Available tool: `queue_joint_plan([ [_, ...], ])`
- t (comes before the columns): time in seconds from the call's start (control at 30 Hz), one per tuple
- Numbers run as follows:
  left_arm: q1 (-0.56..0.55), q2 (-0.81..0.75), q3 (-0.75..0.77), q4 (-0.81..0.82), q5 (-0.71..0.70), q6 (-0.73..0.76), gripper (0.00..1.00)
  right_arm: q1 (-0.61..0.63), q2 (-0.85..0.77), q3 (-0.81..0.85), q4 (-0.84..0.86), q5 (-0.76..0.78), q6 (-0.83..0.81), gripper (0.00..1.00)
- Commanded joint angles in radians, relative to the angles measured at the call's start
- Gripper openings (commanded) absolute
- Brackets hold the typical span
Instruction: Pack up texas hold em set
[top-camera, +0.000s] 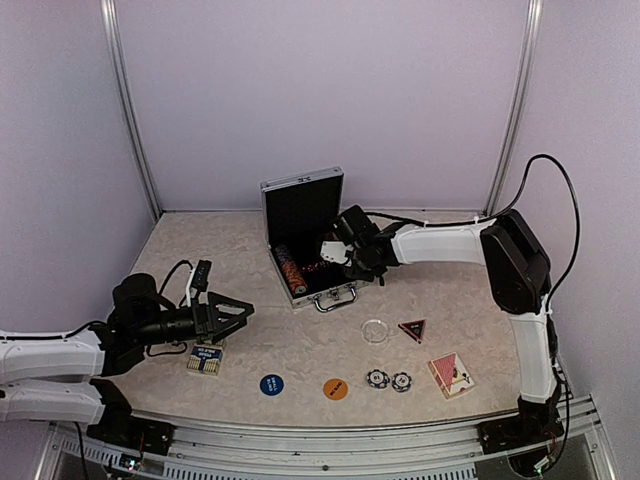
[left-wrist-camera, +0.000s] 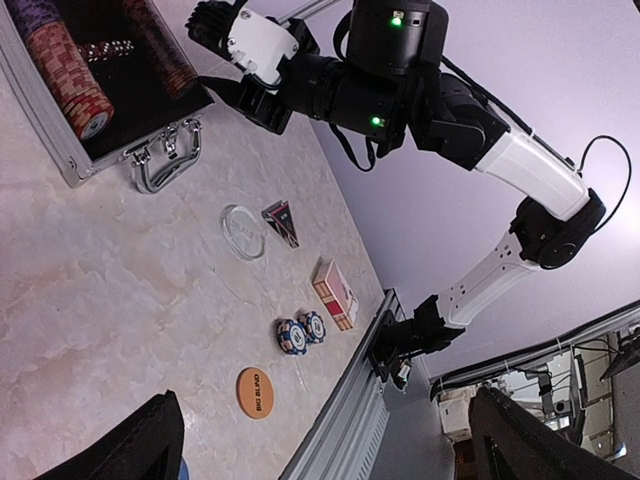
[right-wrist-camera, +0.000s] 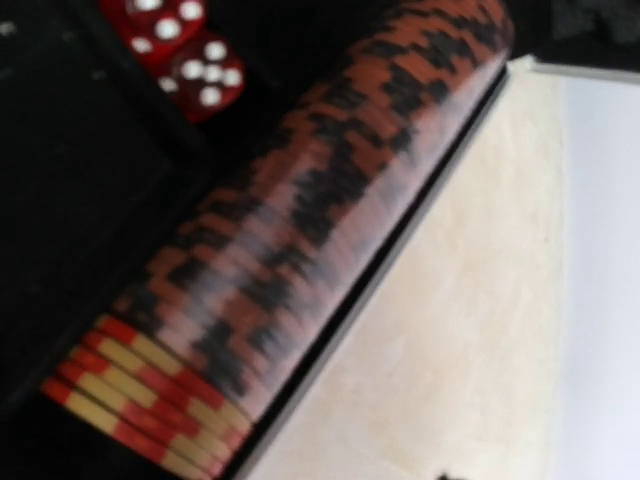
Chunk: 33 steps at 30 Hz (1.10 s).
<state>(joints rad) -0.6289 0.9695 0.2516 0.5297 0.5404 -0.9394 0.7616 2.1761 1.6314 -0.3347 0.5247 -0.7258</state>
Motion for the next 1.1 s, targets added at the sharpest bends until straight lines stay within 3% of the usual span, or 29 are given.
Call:
queue_joint_plan([
  [0.0,0.009,0.000,0.024,-0.048,-0.049,0.000,0.99,-0.015,-0.107,0.016,-0.032,-0.116,0.116,0.60],
  [0.13,0.015,0.014,0.043,-0.071,-0.086,-0.001,0.99,-0.034,-0.165,0.026,-0.064,-0.181,0.217,0.79],
  [0.27,0.027,0.032,0.070,-0.071,-0.106,-0.003,0.99,-0.081,-0.179,0.082,-0.139,-0.297,0.364,0.83],
  [0.47,0.094,0.081,0.127,-0.073,-0.132,-0.024,0.99,-0.136,-0.154,0.123,-0.207,-0.435,0.571,0.80],
  [0.57,0.149,0.137,0.172,-0.058,-0.118,-0.027,0.99,-0.168,-0.135,0.124,-0.220,-0.509,0.648,0.62],
  [0.63,0.192,0.187,0.210,-0.041,-0.098,-0.030,0.99,-0.193,-0.128,0.113,-0.214,-0.569,0.694,0.58],
  [0.93,0.357,0.478,0.399,0.079,-0.089,-0.084,0.99,-0.275,-0.172,-0.009,-0.080,-0.750,0.874,0.57],
  [1.07,0.386,0.696,0.513,0.135,-0.042,-0.121,0.99,-0.307,-0.144,-0.003,-0.067,-0.831,0.929,0.58],
])
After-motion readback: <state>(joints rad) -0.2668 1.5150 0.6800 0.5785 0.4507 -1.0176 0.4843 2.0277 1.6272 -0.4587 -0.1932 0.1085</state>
